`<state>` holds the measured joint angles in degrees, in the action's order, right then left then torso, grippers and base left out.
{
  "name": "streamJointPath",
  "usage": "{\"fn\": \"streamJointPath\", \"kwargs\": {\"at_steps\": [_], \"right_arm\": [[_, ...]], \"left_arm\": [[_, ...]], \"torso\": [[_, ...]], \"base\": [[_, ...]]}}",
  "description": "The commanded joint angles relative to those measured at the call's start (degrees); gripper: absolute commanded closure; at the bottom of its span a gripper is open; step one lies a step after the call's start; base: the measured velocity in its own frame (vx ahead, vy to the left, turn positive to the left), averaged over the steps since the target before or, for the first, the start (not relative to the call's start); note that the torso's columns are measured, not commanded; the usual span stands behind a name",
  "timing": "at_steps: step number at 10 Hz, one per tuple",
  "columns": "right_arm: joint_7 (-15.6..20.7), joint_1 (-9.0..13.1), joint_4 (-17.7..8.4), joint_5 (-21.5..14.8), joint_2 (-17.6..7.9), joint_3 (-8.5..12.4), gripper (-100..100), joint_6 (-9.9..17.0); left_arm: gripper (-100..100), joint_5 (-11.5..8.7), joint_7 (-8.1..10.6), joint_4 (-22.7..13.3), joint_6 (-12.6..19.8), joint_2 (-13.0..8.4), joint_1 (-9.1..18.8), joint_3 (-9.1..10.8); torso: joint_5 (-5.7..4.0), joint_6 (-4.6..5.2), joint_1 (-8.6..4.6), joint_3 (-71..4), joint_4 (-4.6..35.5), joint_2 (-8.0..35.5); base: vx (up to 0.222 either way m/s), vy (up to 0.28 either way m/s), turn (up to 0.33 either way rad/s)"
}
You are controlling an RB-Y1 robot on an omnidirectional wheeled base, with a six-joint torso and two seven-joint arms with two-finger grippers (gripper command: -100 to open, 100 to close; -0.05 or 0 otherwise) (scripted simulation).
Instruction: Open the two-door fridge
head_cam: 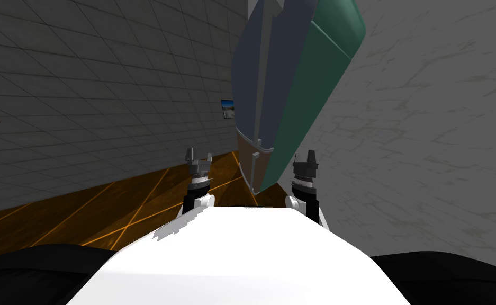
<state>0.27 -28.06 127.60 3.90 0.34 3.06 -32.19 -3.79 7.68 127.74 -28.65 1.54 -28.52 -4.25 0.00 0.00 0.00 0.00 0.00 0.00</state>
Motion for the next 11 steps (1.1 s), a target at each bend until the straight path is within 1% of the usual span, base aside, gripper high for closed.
{"fn": "streamJointPath", "kwargs": {"at_steps": [1, 3, 9, 10, 11], "right_arm": [[0.0, 0.0, 0.0, 0.0, 0.0, 0.0, 0, 0.0], [0.0, 0.0, 0.01, 0.0, 0.0, 0.0, 0, 0.0], [0.0, 0.0, 0.02, 0.0, 0.0, 0.0, 0, -0.01], [0.74, 0.24, -0.08, -0.84, -2.07, 0.0, -100, 0.07], [1.49, 0.47, -0.16, -1.69, -3.56, 0.0, -100, 0.14]], "left_arm": [[0, 0.0, 0.0, 0.0, 0.0, 0.0, 0.0, 0.0], [0, 0.0, 0.0, 0.01, 0.0, 0.0, 0.0, 0.0], [0, 0.0, 0.0, 0.02, -0.01, 0.0, 0.0, 0.0], [0, 0.0, 0.0, 0.02, -0.01, 0.0, 0.0, 0.0], [0, 0.0, 0.0, 0.0, 0.0, 0.0, -0.01, 0.0]], "torso": [[0.0, 0.0, 0.0, -4.67, 2.35, 2.32], [0.0, 0.0, 0.0, -20.14, 10.06, 10.03], [0.0, 0.0, 0.0, -70.73, 35.37, 35.39], [0.0, 0.0, 0.0, -79.19, 39.6, 39.62], [0.01, 0.01, 0.02, -83.15, 41.49, 41.53]], "base": [[0.0, 0.0, 0.0], [0.0, 0.0, 0.0], [0.0, 0.0, 0.0], [0.013, 0.01, -0.053], [0.021, 0.026, -0.075]]}}
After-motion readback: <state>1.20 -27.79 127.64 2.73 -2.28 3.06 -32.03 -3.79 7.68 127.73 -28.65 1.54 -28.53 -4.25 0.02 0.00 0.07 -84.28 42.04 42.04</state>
